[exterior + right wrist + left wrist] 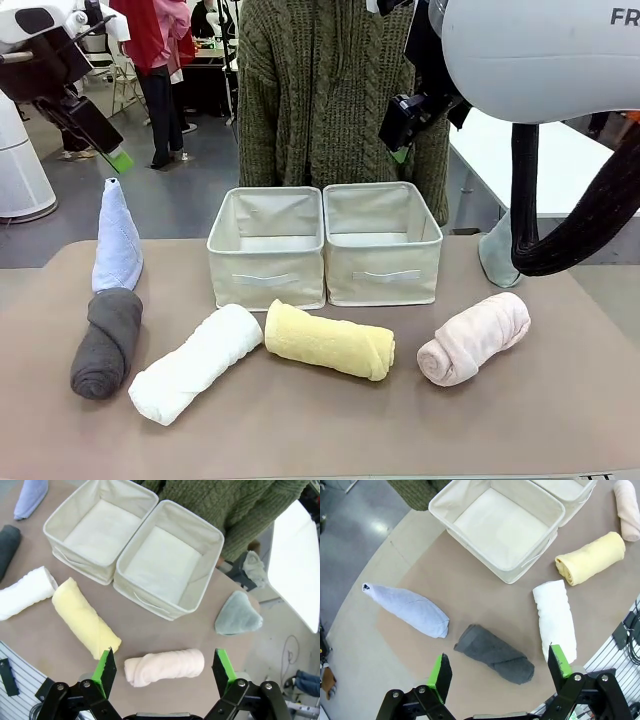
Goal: Sort the towels based on their folding style.
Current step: Pick up one triangle-folded towel and place it in the left Fabric basket.
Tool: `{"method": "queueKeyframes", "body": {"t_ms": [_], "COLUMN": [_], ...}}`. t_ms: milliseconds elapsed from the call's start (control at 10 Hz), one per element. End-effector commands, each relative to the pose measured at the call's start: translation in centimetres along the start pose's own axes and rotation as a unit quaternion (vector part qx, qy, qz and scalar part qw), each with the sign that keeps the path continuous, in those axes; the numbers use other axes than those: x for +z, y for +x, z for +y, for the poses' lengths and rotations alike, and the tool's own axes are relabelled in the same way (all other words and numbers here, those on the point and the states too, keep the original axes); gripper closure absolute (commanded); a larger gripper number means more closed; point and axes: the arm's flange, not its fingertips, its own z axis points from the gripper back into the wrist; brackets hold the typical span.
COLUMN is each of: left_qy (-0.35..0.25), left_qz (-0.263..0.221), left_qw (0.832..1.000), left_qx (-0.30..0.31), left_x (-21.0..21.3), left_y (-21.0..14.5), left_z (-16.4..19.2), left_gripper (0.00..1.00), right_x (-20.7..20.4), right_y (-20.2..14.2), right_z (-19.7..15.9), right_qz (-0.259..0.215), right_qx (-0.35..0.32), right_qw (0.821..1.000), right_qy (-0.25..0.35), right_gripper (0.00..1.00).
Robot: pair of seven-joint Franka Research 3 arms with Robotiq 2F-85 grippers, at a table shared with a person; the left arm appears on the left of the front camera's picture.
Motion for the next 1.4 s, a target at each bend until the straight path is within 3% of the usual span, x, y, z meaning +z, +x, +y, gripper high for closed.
{"method": "queueKeyframes", "body": {"t_ms": [0, 500, 600, 800, 1000, 1300], "left_qy": [0.0, 0.001, -0.071, -0.19, -0.255, -0.253], "left_qz": [-0.009, 0.0, -0.048, -0.141, -0.218, -0.212], "left_qw": [1.0, 1.0, 0.996, 0.97, 0.941, 0.944], "left_qx": [0.002, 0.001, -0.019, -0.051, -0.046, 0.004], "left_x": [0.0, 0.0, 0.5, 0.7, 1.5, 1.6], "left_y": [-0.1, 0.0, -1.0, -3.3, -5.7, -10.9], "left_z": [0.0, 0.1, 2.0, 7.0, 11.9, 19.0], "left_gripper": [0.0, 0.0, 0.0, 0.0, 0.0, 0.0], "right_x": [-0.1, 0.0, 0.9, 0.8, -0.5, -1.8], "right_y": [0.0, 0.0, -0.9, -4.8, -9.4, -15.9], "right_z": [-0.1, 0.0, -4.5, -15.0, -21.7, -27.0], "right_qz": [-0.004, 0.0, -0.032, -0.07, -0.096, -0.118], "right_qx": [-0.003, 0.0, -0.004, -0.055, -0.09, -0.128], "right_qw": [1.0, 1.0, 0.994, 0.97, 0.938, 0.928], "right_qy": [0.001, 0.0, 0.109, 0.226, 0.322, 0.33], "right_gripper": [0.0, 0.0, 0.0, 0.0, 0.0, 0.0]}}
